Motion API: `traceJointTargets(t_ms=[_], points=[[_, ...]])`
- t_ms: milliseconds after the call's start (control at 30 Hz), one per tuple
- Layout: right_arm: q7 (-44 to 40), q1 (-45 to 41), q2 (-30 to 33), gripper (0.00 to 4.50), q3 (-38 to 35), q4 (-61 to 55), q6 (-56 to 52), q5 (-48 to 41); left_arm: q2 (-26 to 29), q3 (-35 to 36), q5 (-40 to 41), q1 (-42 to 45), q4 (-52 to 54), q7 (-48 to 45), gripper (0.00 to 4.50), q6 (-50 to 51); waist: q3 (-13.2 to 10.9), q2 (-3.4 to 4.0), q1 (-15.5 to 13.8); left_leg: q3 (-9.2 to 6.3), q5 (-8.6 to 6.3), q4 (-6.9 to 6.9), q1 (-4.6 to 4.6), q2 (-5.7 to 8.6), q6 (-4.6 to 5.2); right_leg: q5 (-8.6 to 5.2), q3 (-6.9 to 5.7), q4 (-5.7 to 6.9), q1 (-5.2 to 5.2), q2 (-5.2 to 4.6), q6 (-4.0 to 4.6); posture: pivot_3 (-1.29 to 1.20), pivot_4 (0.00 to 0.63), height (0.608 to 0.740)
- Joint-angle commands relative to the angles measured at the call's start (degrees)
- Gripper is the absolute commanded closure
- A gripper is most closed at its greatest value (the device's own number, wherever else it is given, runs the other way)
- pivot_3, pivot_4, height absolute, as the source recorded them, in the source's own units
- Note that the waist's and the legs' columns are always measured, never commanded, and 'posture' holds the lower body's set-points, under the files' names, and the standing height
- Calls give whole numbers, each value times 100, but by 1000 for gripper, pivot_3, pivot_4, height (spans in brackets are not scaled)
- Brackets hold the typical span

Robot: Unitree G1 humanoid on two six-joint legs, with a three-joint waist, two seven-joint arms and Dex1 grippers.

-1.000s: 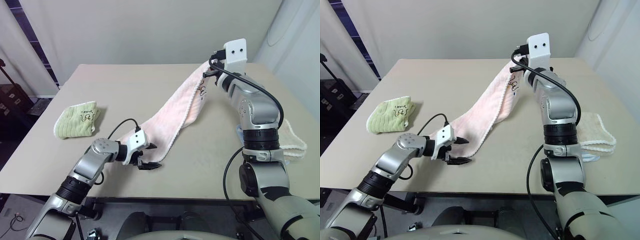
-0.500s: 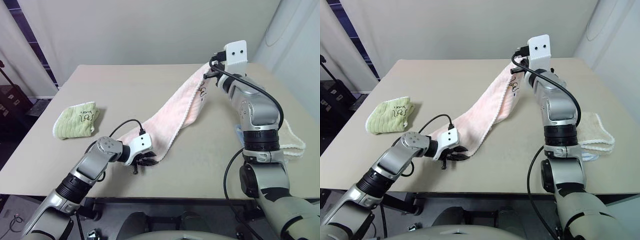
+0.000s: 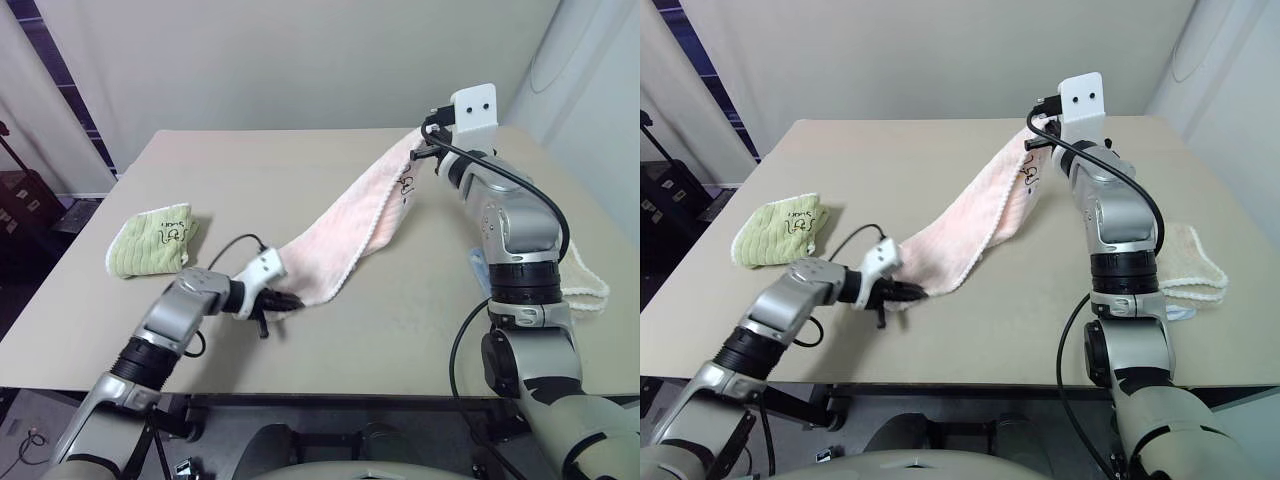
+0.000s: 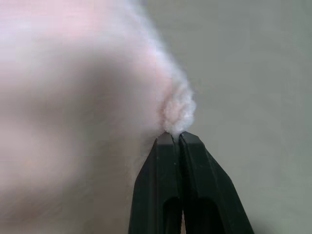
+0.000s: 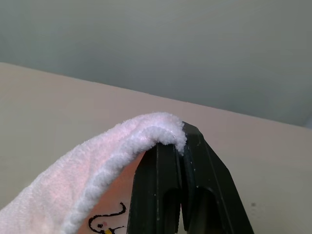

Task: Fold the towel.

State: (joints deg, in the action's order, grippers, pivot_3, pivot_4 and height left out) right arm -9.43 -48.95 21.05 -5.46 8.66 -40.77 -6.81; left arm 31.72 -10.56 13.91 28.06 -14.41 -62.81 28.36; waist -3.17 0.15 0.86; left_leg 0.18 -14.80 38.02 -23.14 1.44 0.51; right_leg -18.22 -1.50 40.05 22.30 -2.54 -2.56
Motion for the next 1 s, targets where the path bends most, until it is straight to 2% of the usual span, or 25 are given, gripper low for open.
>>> traceJointTargets(t_ms=[33,267,367,500,800,900,1000], points=[[31,0,152,4500,-136,-163,120,76,251,909,419,565,-1012,-301,4447,-603,0,0,0,0,0,0,-1,0,0,0,0,0,0,0,0,0,0,740],[26,177,461,4500,-210,87,194,147,261,1590,409,1792,-3129,-336,4447,-1593,-1,-4,-27,2,0,1,-17,4,0,2,0,-12,7,-5,-4,0,0,740],[13,196,605,4500,-272,385,335,192,-52,1817,215,2586,-4300,648,4447,-2420,-6,-21,-65,2,0,8,-19,4,0,6,-3,-11,6,-5,-11,0,0,740],[31,-28,719,4500,-347,1041,669,221,-323,1994,7,3393,-5322,1540,4447,-3217,-6,-27,-29,2,0,18,-24,8,0,16,-1,-13,4,-7,-29,0,0,740],[-65,-1111,887,4500,-408,2737,2030,226,-330,2314,-329,4504,-6116,2947,4447,-3829,-9,-31,20,7,0,-2,-31,5,0,17,7,-3,35,2,-31,0,0,740],[-174,-1125,909,4500,-462,2709,2109,128,-341,2314,-448,4519,-6135,2969,4447,-3972,-9,-32,-4,8,0,-2,-31,5,0,17,7,-6,33,0,-31,0,0,740],[-340,-726,933,4500,-491,2211,1913,35,-318,2267,-542,4329,-6099,2502,4447,-4067,-8,-35,-25,8,0,3,-33,7,0,17,7,-11,26,-3,-31,0,0,740]])
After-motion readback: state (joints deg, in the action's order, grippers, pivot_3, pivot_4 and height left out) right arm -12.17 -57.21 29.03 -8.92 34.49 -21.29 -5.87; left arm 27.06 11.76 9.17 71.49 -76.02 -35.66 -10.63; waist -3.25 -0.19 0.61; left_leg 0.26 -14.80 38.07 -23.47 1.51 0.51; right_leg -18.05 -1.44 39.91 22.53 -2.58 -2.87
